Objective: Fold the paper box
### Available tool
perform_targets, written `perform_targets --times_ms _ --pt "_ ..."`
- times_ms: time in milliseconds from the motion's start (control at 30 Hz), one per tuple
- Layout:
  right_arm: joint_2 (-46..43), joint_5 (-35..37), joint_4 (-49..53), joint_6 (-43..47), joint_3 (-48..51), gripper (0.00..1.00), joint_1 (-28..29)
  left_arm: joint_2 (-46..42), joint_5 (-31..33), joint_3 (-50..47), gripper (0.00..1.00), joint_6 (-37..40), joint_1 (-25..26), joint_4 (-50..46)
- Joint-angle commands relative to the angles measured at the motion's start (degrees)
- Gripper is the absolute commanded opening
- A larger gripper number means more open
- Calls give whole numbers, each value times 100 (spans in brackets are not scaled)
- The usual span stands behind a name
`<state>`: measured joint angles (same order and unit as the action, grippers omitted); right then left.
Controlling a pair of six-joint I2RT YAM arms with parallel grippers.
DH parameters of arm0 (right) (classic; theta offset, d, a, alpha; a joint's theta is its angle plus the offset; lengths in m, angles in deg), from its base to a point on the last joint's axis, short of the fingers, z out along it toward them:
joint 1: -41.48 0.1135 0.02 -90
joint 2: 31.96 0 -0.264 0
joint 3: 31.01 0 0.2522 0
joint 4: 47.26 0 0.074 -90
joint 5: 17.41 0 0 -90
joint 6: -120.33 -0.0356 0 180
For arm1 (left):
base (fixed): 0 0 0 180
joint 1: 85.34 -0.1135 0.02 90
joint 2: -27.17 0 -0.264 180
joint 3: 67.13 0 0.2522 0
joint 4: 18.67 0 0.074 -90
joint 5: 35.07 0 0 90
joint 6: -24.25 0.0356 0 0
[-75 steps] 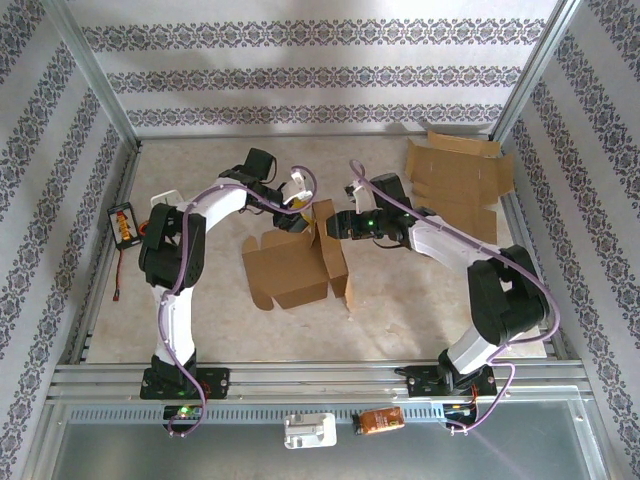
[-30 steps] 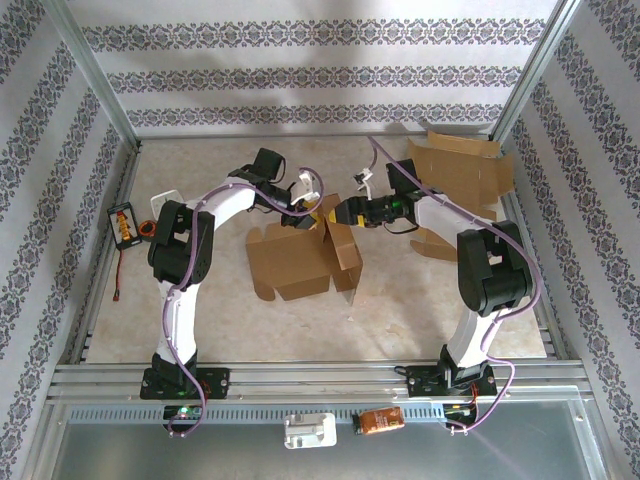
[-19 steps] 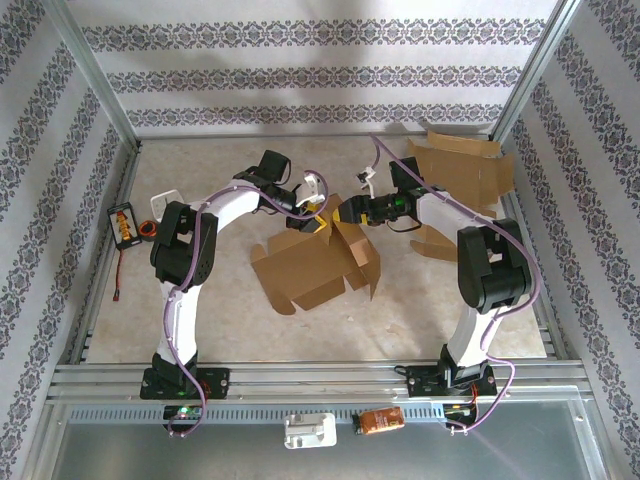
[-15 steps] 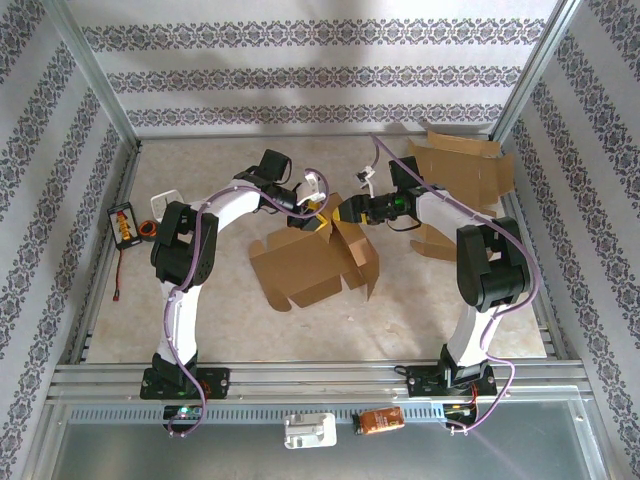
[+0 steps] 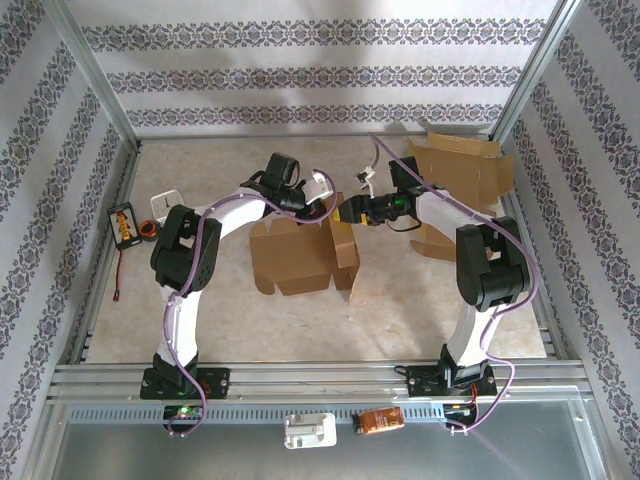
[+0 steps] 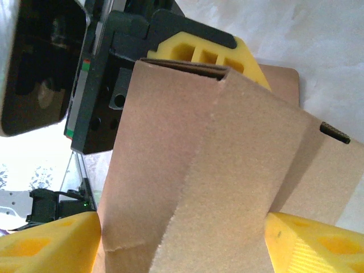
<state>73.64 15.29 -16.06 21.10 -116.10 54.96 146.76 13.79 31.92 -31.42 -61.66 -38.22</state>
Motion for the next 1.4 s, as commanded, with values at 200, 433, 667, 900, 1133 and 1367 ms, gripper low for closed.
perform_targets --times_ms 200,433,667,900,1133,1367 --pt "-43 -168 -65 -139 -161 75 155 73 947 -414 35 -856 497 988" --pt "-2 -151 -67 -182 -179 74 152 284 1409 -312 0 -958 605 1006" --pt "-547 737 -196 -518 -35 80 24 -202 2491 -773 0 -1715 638 923" --pt "-1335 2171 -280 -1090 308 83 -104 -495 2889 -1334 14 -2212 665 959" --pt "-1937 3126 -393 -1588 633 84 -74 -322 3747 -1231 0 -2582 778 1184" --pt "-1097 1929 -13 -579 110 87 -169 -188 2933 -1143 7 -2247 787 1266"
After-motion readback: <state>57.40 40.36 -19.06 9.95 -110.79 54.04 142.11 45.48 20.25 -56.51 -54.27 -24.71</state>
